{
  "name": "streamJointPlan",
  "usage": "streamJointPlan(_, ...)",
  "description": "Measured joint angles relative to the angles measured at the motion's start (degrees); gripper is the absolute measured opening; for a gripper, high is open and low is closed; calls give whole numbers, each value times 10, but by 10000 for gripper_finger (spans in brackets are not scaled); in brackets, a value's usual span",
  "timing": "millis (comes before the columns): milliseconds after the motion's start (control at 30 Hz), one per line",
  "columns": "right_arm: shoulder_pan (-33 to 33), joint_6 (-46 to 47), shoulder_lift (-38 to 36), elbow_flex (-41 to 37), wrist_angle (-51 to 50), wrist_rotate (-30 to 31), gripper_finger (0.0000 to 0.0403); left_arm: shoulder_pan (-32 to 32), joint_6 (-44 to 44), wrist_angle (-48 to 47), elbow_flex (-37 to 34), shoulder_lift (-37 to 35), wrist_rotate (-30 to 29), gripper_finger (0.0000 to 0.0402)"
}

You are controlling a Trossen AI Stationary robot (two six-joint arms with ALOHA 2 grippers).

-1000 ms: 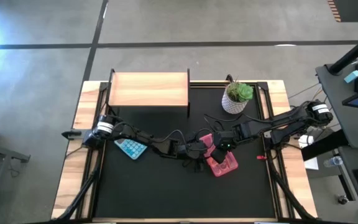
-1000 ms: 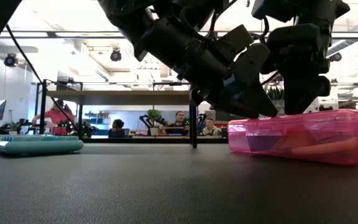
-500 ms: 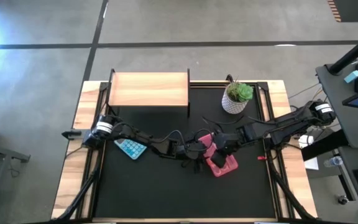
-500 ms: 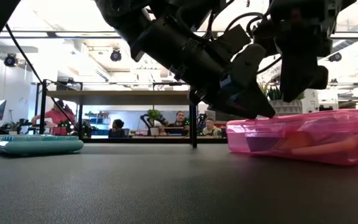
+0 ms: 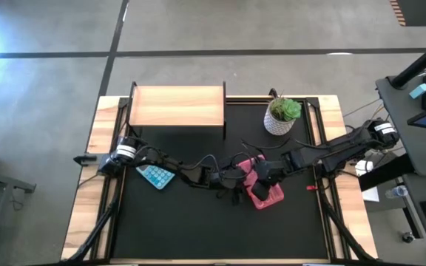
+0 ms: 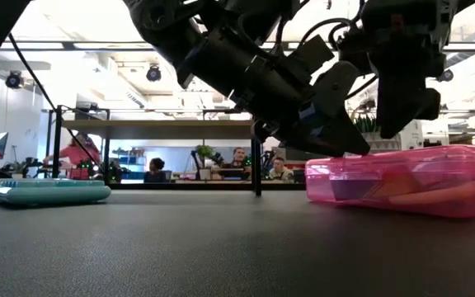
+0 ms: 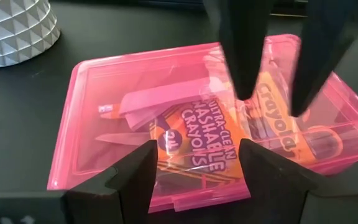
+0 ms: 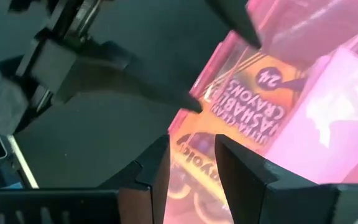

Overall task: Pack school essentials
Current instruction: Close the pink supply box

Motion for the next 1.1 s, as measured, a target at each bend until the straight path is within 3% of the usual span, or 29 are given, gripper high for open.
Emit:
streamJointPlan(467,21,11,0,-4,30,16,118,6,-4,5,-1,0,-11,212)
streamJointPlan(1100,21,28,-2,-69,43,48,118,7,-4,31,-1,2,-16,212)
